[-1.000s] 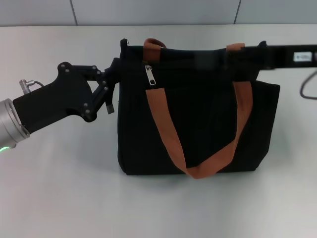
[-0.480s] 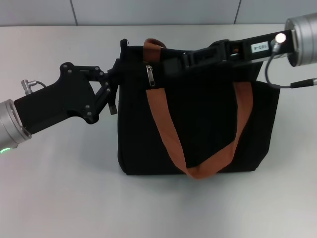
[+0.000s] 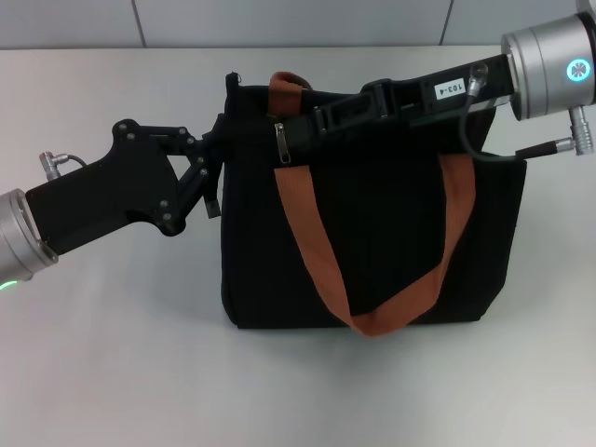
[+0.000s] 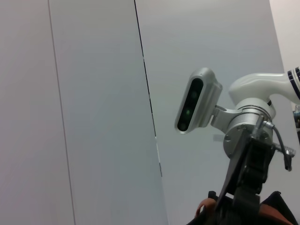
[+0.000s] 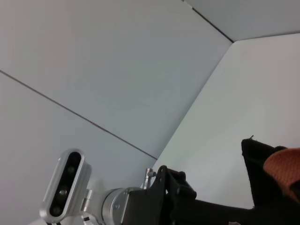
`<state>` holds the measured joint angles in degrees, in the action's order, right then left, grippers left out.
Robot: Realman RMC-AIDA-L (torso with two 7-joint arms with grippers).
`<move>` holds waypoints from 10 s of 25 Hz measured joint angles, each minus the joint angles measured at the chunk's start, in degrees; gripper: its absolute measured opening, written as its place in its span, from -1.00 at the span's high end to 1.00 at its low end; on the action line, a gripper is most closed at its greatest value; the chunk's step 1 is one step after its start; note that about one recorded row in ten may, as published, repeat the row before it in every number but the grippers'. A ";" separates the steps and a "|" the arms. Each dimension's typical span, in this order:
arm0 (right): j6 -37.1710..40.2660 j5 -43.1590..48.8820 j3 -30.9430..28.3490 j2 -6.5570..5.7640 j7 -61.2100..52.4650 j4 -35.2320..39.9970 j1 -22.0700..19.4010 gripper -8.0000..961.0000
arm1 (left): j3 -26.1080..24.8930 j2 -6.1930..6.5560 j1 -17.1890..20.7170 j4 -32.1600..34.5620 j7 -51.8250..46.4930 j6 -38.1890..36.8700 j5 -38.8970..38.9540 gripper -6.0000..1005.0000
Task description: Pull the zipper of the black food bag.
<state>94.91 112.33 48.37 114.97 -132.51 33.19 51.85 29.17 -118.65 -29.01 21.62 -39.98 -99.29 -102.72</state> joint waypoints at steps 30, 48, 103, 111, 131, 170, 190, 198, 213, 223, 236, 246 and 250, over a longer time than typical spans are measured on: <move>-4.80 -0.03 3.11 1.82 0.71 0.61 -0.14 0.18 | -0.49 -0.08 -2.13 -2.02 0.17 -1.91 -0.02 0.94; -6.39 -0.28 3.03 1.86 1.20 0.82 -0.25 0.66 | -0.52 -0.13 -2.62 -2.31 -0.24 -2.70 0.01 0.94; -10.38 -1.47 4.68 4.13 4.46 7.95 -5.00 0.98 | -0.62 -0.05 -1.87 -3.08 -2.59 -2.82 3.54 0.94; -10.22 3.16 3.93 3.79 -2.23 19.93 -12.84 0.98 | -0.60 0.06 -1.27 -3.02 -2.63 -2.86 4.78 0.94; -0.85 -3.16 1.95 3.32 0.30 21.15 -11.72 0.67 | -0.60 0.05 -1.93 -2.97 -2.84 -2.43 4.97 0.94; -9.36 1.40 9.82 4.21 -3.22 9.89 -1.53 0.52 | -0.30 0.00 -2.45 -3.08 -2.43 -3.70 4.99 0.94; -10.22 8.01 8.86 4.07 -12.79 29.82 -13.02 0.94 | -0.59 0.05 -2.14 -2.74 -2.37 -4.08 5.00 0.94; -3.24 0.24 2.70 4.03 -9.46 37.47 -19.98 0.99 | -0.62 0.17 -1.93 -2.66 -2.59 -4.11 5.01 0.94; 23.73 -21.66 -3.24 -2.50 49.16 2.59 -24.18 0.44 | -0.70 0.27 -0.89 -2.68 -9.90 -4.26 5.17 0.94; 18.86 -0.30 -2.89 1.52 70.08 0.33 -25.19 -0.41 | 0.05 0.96 0.25 -1.94 -15.62 -3.75 4.68 0.94; 12.99 4.29 -3.23 3.86 76.77 -1.49 -25.38 -0.44 | 0.20 1.88 1.86 -1.56 -18.46 -3.60 4.55 0.86; 12.18 3.94 -3.52 4.11 76.55 -2.10 -24.82 -0.44 | 2.28 5.01 4.99 8.50 -29.62 -10.07 -0.10 0.64; 12.10 3.88 -3.66 4.12 76.52 -2.99 -24.79 -0.44 | 1.68 6.10 5.92 7.64 -30.60 -14.78 1.45 0.48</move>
<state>107.01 116.21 44.71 119.09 -55.99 30.19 27.06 30.85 -112.55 -23.09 29.26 -70.58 -114.07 -101.27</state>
